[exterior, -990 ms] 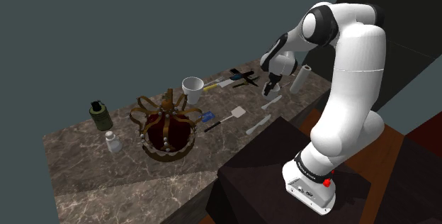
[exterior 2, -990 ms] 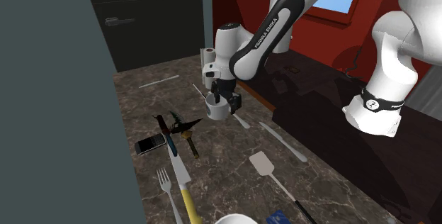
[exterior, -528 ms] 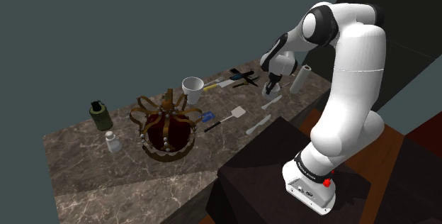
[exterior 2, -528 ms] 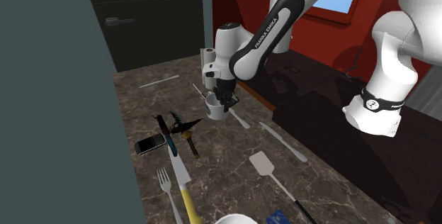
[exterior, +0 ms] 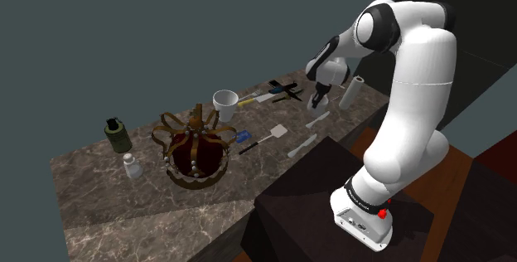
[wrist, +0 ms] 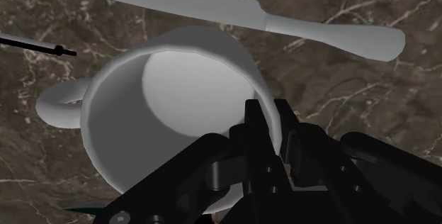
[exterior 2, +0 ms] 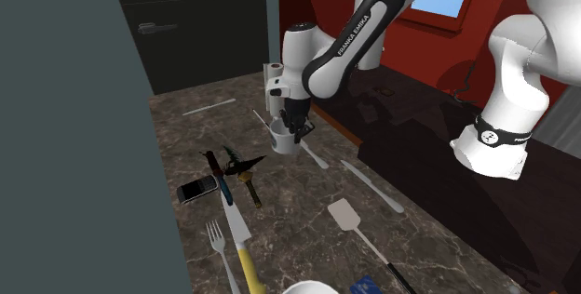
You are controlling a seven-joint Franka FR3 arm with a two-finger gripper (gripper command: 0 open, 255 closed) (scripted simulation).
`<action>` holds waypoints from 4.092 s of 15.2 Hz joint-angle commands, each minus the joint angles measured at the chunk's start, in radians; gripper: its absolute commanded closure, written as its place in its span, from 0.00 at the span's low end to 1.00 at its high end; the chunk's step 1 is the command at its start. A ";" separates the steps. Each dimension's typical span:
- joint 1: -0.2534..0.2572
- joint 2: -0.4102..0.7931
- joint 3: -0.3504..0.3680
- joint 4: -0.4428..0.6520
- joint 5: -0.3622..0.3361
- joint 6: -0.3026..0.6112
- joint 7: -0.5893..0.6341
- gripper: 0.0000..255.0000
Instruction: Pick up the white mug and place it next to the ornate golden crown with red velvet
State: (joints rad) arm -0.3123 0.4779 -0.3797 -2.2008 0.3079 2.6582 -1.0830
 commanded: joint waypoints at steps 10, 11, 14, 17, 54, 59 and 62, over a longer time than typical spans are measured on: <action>0.055 -0.132 -0.072 -0.015 -0.093 -0.110 0.062 1.00; 0.059 -0.143 -0.077 -0.015 -0.102 -0.120 0.068 1.00; 0.071 -0.178 -0.093 -0.013 -0.128 -0.153 0.086 1.00; 0.081 -0.211 -0.106 -0.010 -0.154 -0.187 0.103 1.00; 0.126 -0.496 -0.144 0.207 -0.349 -0.650 0.230 1.00; 0.127 -0.511 -0.141 0.259 -0.356 -0.716 0.234 1.00; 0.128 -0.517 -0.140 0.294 -0.358 -0.756 0.235 1.00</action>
State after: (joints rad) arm -0.1845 -0.0349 -0.5205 -1.9164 -0.0485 1.9156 -0.8493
